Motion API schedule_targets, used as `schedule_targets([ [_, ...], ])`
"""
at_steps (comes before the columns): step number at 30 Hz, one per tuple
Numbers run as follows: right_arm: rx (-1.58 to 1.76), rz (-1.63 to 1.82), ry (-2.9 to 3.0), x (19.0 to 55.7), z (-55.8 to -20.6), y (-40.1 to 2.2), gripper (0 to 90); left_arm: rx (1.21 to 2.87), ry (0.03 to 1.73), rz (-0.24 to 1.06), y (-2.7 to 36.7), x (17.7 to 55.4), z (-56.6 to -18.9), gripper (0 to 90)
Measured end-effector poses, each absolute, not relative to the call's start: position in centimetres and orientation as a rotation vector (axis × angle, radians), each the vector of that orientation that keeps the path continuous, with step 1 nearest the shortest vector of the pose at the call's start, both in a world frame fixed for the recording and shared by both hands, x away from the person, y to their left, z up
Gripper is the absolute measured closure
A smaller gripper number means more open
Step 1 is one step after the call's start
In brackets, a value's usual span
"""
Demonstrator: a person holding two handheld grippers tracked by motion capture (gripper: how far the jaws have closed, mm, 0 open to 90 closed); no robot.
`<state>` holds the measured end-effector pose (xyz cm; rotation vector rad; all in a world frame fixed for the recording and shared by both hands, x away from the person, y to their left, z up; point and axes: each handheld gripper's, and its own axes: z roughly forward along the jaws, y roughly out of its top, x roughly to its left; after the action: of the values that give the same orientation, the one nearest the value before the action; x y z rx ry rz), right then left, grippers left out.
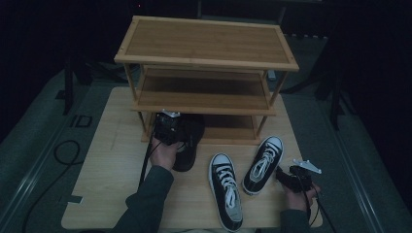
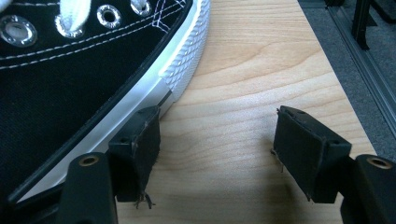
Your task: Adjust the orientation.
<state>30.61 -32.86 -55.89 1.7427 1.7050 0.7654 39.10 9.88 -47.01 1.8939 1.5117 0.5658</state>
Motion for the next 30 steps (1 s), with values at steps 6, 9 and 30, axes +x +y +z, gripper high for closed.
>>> schedule_targets([
  [6,1.743,0.765,1.705,30.6,-55.9,-32.9,31.3,1.904,1.446,0.532,10.8,37.6,-45.7,62.2],
  [9,1.743,0.765,1.705,30.6,-55.9,-32.9,31.3,1.899,1.411,0.496,11.3,36.9,-45.1,62.9],
  [30,1.742,0.766,1.704,30.6,-55.9,-32.9,31.3,1.957,1.284,0.450,14.0,32.0,-44.1,90.0],
])
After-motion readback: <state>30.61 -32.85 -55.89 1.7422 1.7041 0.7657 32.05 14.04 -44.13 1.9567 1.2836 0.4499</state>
